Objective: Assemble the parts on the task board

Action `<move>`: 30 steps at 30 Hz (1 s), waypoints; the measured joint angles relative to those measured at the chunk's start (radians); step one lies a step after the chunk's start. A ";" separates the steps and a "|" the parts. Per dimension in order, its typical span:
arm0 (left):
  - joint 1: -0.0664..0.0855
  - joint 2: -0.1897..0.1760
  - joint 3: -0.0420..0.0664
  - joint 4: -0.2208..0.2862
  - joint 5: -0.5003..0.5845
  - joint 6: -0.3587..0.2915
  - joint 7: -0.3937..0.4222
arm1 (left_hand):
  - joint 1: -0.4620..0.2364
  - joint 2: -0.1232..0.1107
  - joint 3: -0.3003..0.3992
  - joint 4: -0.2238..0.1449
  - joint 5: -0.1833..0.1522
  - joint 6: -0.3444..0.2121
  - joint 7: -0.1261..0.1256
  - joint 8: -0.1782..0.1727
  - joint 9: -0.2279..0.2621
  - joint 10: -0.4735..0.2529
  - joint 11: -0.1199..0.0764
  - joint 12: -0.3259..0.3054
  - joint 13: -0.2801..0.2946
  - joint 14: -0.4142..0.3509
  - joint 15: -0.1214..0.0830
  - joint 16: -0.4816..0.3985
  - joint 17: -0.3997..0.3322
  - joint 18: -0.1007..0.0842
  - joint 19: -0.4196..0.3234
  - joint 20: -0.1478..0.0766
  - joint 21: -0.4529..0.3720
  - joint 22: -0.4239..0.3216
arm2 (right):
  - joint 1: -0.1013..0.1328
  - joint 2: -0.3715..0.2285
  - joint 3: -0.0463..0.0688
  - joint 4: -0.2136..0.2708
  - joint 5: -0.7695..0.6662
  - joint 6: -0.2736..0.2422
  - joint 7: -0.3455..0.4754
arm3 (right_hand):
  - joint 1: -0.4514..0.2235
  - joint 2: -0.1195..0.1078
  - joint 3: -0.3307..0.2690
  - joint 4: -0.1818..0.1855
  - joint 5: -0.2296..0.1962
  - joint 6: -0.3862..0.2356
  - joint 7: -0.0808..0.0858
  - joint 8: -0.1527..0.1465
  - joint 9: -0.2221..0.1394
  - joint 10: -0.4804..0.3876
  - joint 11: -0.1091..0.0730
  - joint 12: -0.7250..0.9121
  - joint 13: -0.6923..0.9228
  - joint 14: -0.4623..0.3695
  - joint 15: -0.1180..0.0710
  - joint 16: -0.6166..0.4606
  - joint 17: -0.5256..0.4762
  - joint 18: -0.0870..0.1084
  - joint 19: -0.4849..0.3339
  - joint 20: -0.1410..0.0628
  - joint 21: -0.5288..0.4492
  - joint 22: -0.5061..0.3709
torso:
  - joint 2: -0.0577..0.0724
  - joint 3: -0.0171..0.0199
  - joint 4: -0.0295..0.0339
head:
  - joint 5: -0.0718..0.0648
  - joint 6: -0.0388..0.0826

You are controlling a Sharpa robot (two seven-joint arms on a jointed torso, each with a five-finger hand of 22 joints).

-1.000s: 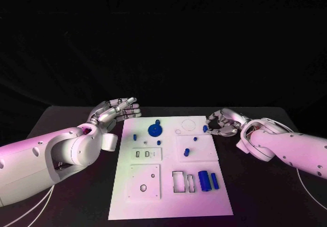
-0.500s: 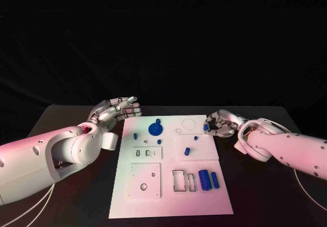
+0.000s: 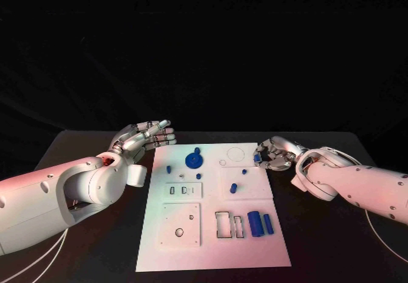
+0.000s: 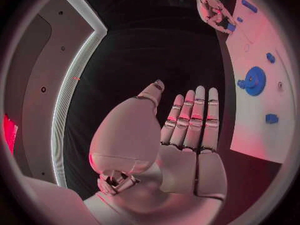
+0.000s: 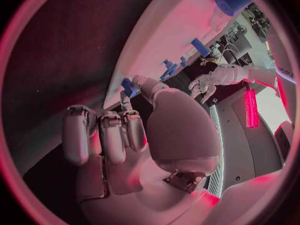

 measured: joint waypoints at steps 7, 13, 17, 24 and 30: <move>0.000 0.000 0.000 0.000 0.000 0.001 -0.002 | 0.000 0.000 0.000 0.000 0.000 0.000 0.000 0.000 0.000 0.000 0.000 0.000 0.000 0.000 0.000 0.000 0.000 0.000 0.000 0.000 0.000 0.000 | 0.000 0.000 0.000 -0.007 0.000 -0.006 0.000 | -0.004 0.012 0.023 -0.007 -0.001 0.091 -0.024 0.041 0.018 0.001 -0.025 0.009 0.000 0.000 -0.024 0.000 0.000 0.000 0.006 -0.017 0.000 0.000 | 0.000 0.0000 0.0000 | 0.000 -0.002; 0.000 -0.001 0.000 0.000 0.000 0.002 -0.005 | -0.004 0.004 0.000 0.000 0.000 0.000 0.000 0.000 0.000 0.000 0.000 0.000 0.000 0.000 0.000 0.000 0.001 0.000 0.000 0.000 0.000 0.000 | 0.000 0.001 0.000 -0.007 0.001 -0.028 0.005 | 0.011 0.026 0.052 -0.025 -0.024 0.120 -0.023 0.063 0.030 0.001 -0.047 0.023 0.000 -0.001 -0.046 0.000 0.000 0.000 0.016 -0.038 0.009 0.000 | 0.000 0.0002 -0.0006 | 0.001 -0.002; 0.000 0.000 0.000 0.000 0.000 0.002 -0.006 | -0.004 0.004 0.000 0.000 -0.005 0.000 0.000 0.000 0.000 0.000 0.000 0.000 0.000 0.000 0.000 0.000 0.001 0.000 0.000 0.000 0.000 -0.001 | -0.001 0.001 -0.001 -0.002 0.002 -0.049 0.009 | 0.014 0.032 0.055 -0.027 -0.030 0.123 -0.020 0.063 0.030 0.000 -0.055 0.023 0.000 0.000 -0.054 0.000 0.000 0.000 0.018 -0.047 0.014 0.000 | -0.001 0.0002 -0.0012 | 0.002 -0.004; 0.000 0.000 0.000 -0.002 0.000 0.002 -0.009 | -0.004 0.004 0.000 0.000 -0.005 0.000 0.000 0.000 0.000 0.000 0.000 0.000 0.000 0.000 0.000 0.000 0.001 0.000 0.000 0.000 0.000 -0.001 | 0.000 -0.004 0.000 0.037 0.010 -0.085 0.005 | 0.008 0.043 0.055 -0.027 -0.042 0.123 -0.020 0.063 0.029 0.002 -0.057 0.023 0.000 0.000 -0.054 0.000 0.000 0.000 0.018 -0.047 0.014 0.000 | -0.002 0.0002 0.0000 | 0.004 -0.004; 0.000 0.003 0.000 -0.007 0.000 0.002 -0.011 | -0.004 0.004 0.000 0.000 -0.005 0.000 0.000 0.000 0.000 0.000 0.000 0.000 0.000 0.000 0.000 0.000 0.001 0.000 0.000 0.000 0.000 -0.001 | 0.010 -0.011 0.002 0.129 0.028 -0.100 -0.040 | 0.000 0.050 0.060 -0.022 -0.049 0.121 -0.022 0.063 0.029 0.001 -0.061 0.023 0.000 0.000 -0.054 0.000 0.000 0.000 0.018 -0.047 0.014 0.001 | -0.004 -0.0014 0.0002 | 0.007 -0.005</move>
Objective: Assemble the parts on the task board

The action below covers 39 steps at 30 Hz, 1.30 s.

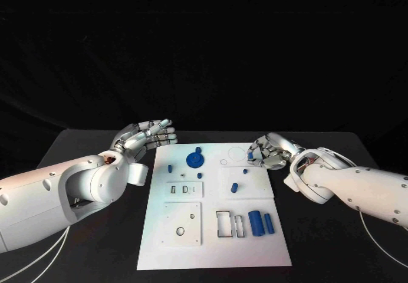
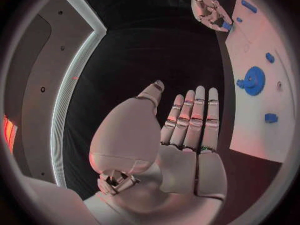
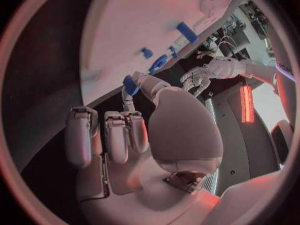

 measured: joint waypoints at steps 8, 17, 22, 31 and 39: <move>0.000 0.011 0.000 -0.014 0.000 0.000 -0.002 | 0.000 0.000 0.000 0.000 0.000 0.000 0.000 0.000 0.000 0.000 0.000 0.000 0.000 0.000 0.000 0.000 0.000 0.000 0.000 0.000 0.000 0.000 | 0.011 0.043 0.002 0.145 -0.010 -0.018 -0.116 | -0.002 0.002 0.003 0.003 -0.004 -0.002 -0.002 0.000 0.000 0.000 0.000 -0.003 0.000 0.000 0.000 0.000 0.000 0.000 -0.004 -0.004 0.000 0.000 | -0.006 -0.0009 -0.0020 | 0.015 -0.007; 0.000 0.029 -0.001 -0.035 0.000 0.000 -0.004 | 0.000 0.000 0.000 0.000 -0.004 0.000 0.000 0.000 0.000 0.000 0.000 0.000 0.000 0.000 0.000 0.000 0.001 0.000 0.000 0.000 0.000 0.000 | 0.000 0.165 0.002 0.199 -0.095 -0.022 -0.214 | -0.003 0.002 0.003 0.003 -0.006 -0.003 -0.003 0.000 0.000 0.000 0.000 -0.007 0.000 0.000 0.000 0.000 0.000 0.000 -0.004 -0.004 0.000 0.000 | -0.014 -0.0041 -0.0042 | 0.028 -0.014; 0.000 0.036 -0.001 -0.040 0.000 0.001 -0.004 | 0.000 0.000 0.000 0.000 -0.004 0.000 0.000 0.000 0.000 0.000 0.000 0.000 0.000 0.000 0.000 0.000 0.001 0.000 0.000 0.000 0.000 0.000 | -0.019 0.227 0.000 0.180 -0.150 -0.021 -0.247 | -0.007 0.006 0.003 0.003 -0.008 -0.004 -0.004 0.000 0.000 0.000 0.000 -0.007 0.001 0.000 0.000 0.000 0.000 0.000 -0.004 -0.004 0.000 0.000 | -0.017 -0.0059 -0.0048 | 0.032 -0.016; 0.000 0.038 -0.001 -0.042 0.000 0.001 -0.005 | 0.000 0.000 0.000 0.000 -0.004 0.000 0.000 0.000 0.000 0.000 0.000 0.000 0.000 0.000 0.000 0.000 0.001 0.000 0.000 0.000 0.000 -0.001 | -0.054 0.294 -0.004 0.138 -0.211 -0.018 -0.291 | -0.009 0.003 0.005 0.006 -0.011 -0.005 -0.005 0.000 0.000 0.000 0.000 -0.007 0.001 0.000 0.000 0.000 0.000 0.000 -0.004 -0.004 -0.001 0.000 | -0.016 -0.0060 -0.0051 | 0.041 -0.021; 0.000 0.038 -0.001 -0.042 0.000 0.001 -0.006 | 0.000 0.000 0.000 0.000 -0.004 0.000 0.000 0.000 0.000 0.000 0.000 0.000 0.000 0.000 0.000 0.000 0.001 0.000 0.000 0.000 0.000 -0.001 | -0.072 0.323 -0.005 0.119 -0.245 -0.008 -0.315 | -0.012 0.001 0.005 0.006 -0.012 -0.007 -0.007 0.000 0.000 0.000 0.000 -0.007 0.001 0.000 0.000 0.000 0.000 0.000 -0.004 -0.004 -0.001 0.000 | -0.015 -0.0059 -0.0045 | 0.045 -0.025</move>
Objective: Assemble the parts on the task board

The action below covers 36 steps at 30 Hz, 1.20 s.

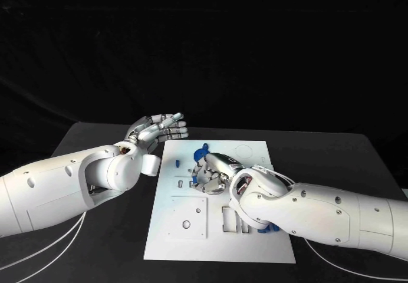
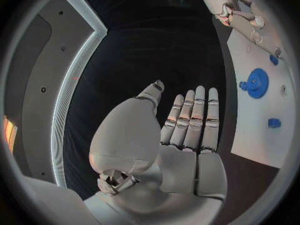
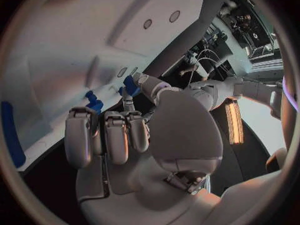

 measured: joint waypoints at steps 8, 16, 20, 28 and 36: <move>0.000 0.000 0.000 0.001 0.000 0.001 0.000 | 0.000 0.000 0.000 0.000 0.000 0.000 0.000 0.000 0.000 0.000 0.000 0.000 0.000 0.000 0.000 0.000 0.000 0.000 0.000 0.000 0.000 0.000 | -0.011 0.011 -0.001 -0.020 -0.024 0.012 -0.015 | -0.005 -0.005 0.000 0.000 0.005 0.000 0.000 0.000 0.000 0.000 0.000 -0.004 0.000 0.000 0.000 0.000 0.000 0.000 0.000 0.000 0.000 0.000 | 0.000 -0.0001 0.0003 | 0.003 -0.003; 0.000 -0.002 0.000 0.003 0.000 0.006 0.000 | 0.000 0.000 0.000 0.000 0.000 0.000 0.000 0.000 0.000 0.000 0.000 -0.004 0.000 0.000 0.000 0.000 0.001 0.000 0.004 0.004 -0.004 0.000 | -0.017 0.015 -0.001 -0.030 -0.044 0.024 -0.024 | -0.012 -0.012 0.000 0.000 0.005 0.000 0.000 0.004 0.000 0.000 0.000 -0.008 0.000 0.000 0.000 0.000 0.000 0.000 0.000 0.000 -0.004 0.000 | 0.000 -0.0001 0.0003 | 0.003 -0.007; 0.000 -0.002 0.000 0.004 0.000 0.008 0.000 | 0.000 0.000 0.000 0.000 0.000 0.000 0.000 0.000 0.000 0.000 0.000 -0.004 0.000 0.000 0.000 0.000 0.001 0.000 0.004 0.004 -0.004 0.000 | -0.018 0.016 -0.001 -0.033 -0.054 0.028 -0.027 | -0.017 -0.017 0.000 0.000 0.005 0.000 0.000 0.004 0.001 0.000 0.000 -0.008 0.000 0.000 0.000 0.000 0.000 0.000 0.000 0.000 -0.004 0.000 | 0.000 0.0000 0.0001 | 0.003 -0.009; 0.000 -0.004 0.000 0.004 0.000 0.010 0.000 | 0.000 0.000 0.000 0.000 0.000 0.000 0.000 0.000 0.000 0.000 0.000 -0.004 0.000 0.000 0.000 0.000 0.001 0.000 0.004 0.004 -0.004 0.000 | -0.019 0.018 0.000 -0.038 -0.071 0.029 -0.030 | -0.022 -0.022 -0.003 0.003 0.005 0.000 0.000 0.004 0.035 0.000 0.000 -0.008 0.000 0.000 0.000 0.000 0.000 0.000 0.000 0.000 -0.004 0.000 | 0.000 -0.0003 0.0010 | 0.005 -0.013; 0.000 -0.004 0.000 0.004 0.000 0.011 0.000 | -0.004 0.004 0.000 0.000 0.000 0.000 0.000 0.000 0.000 0.000 0.000 -0.004 0.000 0.000 0.000 0.000 0.001 0.000 0.004 0.004 -0.004 -0.001 | -0.019 0.018 0.000 -0.041 -0.083 0.028 -0.031 | -0.034 -0.034 -0.003 0.003 0.005 0.000 -0.015 -0.016 0.041 -0.002 0.003 -0.017 0.000 0.000 0.000 0.000 0.000 0.000 0.000 0.000 -0.010 0.000 | 0.000 -0.0003 0.0001 | 0.007 -0.013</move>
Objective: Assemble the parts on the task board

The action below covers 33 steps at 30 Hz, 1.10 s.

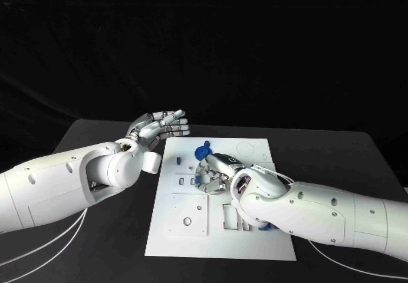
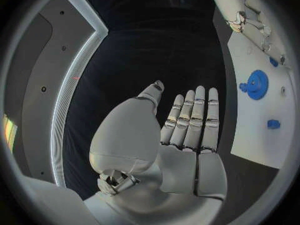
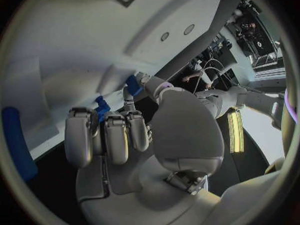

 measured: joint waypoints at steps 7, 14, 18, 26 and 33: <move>0.000 0.000 0.000 0.000 0.000 0.000 0.000 | 0.000 0.000 0.000 0.000 0.000 0.000 0.000 0.000 0.000 0.000 0.000 0.000 0.000 0.000 0.000 0.000 0.000 0.000 0.000 0.000 0.000 0.000 | -0.001 0.000 0.000 -0.001 -0.007 -0.001 0.000 | -0.004 -0.020 -0.006 -0.001 0.002 -0.018 0.008 -0.018 -0.004 0.002 0.012 -0.018 0.000 0.000 0.007 0.000 0.001 0.000 -0.005 0.005 -0.007 0.001 | 0.000 -0.0002 0.0004 | 0.000 -0.001; 0.000 -0.001 0.000 0.000 0.000 0.001 0.000 | 0.000 0.000 0.000 0.000 0.000 0.000 0.000 0.000 0.000 0.000 0.000 0.000 0.000 0.000 0.000 0.000 0.000 0.000 0.000 0.000 0.000 0.000 | -0.003 -0.001 -0.001 -0.001 -0.010 -0.001 -0.001 | -0.005 -0.030 -0.017 0.000 0.008 -0.038 0.017 -0.032 -0.009 0.002 0.019 -0.026 0.000 0.000 0.015 0.000 0.001 0.000 -0.011 0.011 -0.011 0.001 | 0.000 -0.0003 0.0007 | 0.000 -0.002; 0.000 -0.001 0.000 0.000 0.000 0.001 -0.001 | 0.000 0.000 -0.003 0.003 -0.003 0.000 0.000 0.000 0.000 0.000 0.000 0.000 0.000 0.000 0.000 -0.004 0.001 0.000 0.000 0.000 0.000 0.000 | -0.004 0.000 -0.001 -0.001 -0.011 -0.002 0.000 | -0.011 -0.038 -0.026 0.000 0.013 -0.047 0.022 -0.039 -0.010 -0.005 0.026 -0.038 0.000 0.000 0.015 0.000 0.001 0.000 -0.011 0.011 -0.016 0.001 | 0.000 -0.0003 0.0003 | 0.000 -0.002; 0.000 -0.001 0.000 0.000 0.000 0.001 -0.002 | 0.000 0.000 -0.003 0.003 -0.003 0.000 0.000 0.000 0.000 0.000 0.000 0.000 0.000 0.000 0.000 -0.004 0.001 0.000 0.000 0.000 0.000 0.000 | -0.005 0.000 -0.002 0.000 -0.012 -0.008 0.004 | -0.023 -0.050 -0.067 0.012 0.017 -0.093 0.035 -0.070 -0.017 -0.023 0.044 -0.063 0.000 0.000 0.029 0.000 0.001 0.000 -0.018 0.025 -0.029 0.001 | 0.000 0.0000 0.0002 | 0.000 -0.002; 0.000 -0.001 0.000 -0.001 0.000 0.001 -0.002 | 0.000 0.000 -0.003 0.003 -0.003 0.000 0.000 0.000 0.000 0.000 0.000 0.000 0.000 0.000 0.000 -0.004 0.001 0.000 0.000 0.000 0.000 0.000 | -0.006 -0.012 -0.002 0.016 -0.012 -0.025 0.018 | -0.008 -0.035 -0.189 0.036 0.032 -0.169 0.055 -0.111 -0.043 -0.037 0.058 -0.072 0.000 -0.002 0.045 0.000 0.001 0.000 -0.020 0.042 -0.035 0.000 | 0.000 0.0001 0.0006 | 0.000 -0.002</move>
